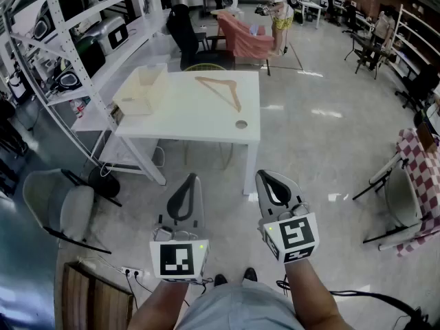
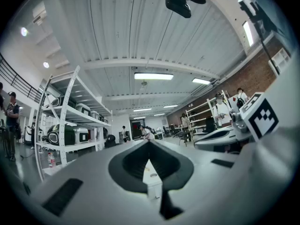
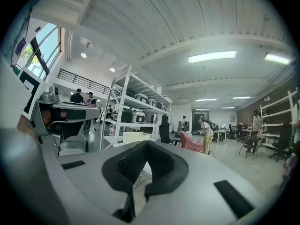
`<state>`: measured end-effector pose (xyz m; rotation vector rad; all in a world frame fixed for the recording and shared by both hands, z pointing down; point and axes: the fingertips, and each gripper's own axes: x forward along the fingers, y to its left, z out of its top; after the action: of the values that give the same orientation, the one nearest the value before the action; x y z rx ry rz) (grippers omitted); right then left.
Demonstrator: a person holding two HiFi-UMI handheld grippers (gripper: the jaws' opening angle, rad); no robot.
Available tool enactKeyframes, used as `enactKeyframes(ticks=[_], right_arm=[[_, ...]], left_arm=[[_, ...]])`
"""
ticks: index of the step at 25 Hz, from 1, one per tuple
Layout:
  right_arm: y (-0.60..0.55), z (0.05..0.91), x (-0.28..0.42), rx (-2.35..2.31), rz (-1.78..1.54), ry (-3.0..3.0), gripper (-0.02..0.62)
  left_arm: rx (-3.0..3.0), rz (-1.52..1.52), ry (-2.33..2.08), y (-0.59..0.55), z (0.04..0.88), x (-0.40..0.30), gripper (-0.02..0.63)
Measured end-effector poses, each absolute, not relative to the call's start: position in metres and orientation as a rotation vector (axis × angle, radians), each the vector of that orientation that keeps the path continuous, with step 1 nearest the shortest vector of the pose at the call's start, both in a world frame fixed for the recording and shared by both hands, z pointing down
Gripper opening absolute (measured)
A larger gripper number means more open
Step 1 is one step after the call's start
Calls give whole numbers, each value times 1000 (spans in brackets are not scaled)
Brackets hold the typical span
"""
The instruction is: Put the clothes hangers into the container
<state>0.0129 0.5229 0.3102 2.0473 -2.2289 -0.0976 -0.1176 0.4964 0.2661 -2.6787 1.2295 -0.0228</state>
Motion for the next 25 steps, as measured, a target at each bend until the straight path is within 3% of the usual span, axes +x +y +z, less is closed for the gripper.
enactKeyframes(ticks=[25], right_arm=[[507,331,67,1995,0,-2338,11]], left_arm=[[-2614,-86,1285,495,282,-65,11]])
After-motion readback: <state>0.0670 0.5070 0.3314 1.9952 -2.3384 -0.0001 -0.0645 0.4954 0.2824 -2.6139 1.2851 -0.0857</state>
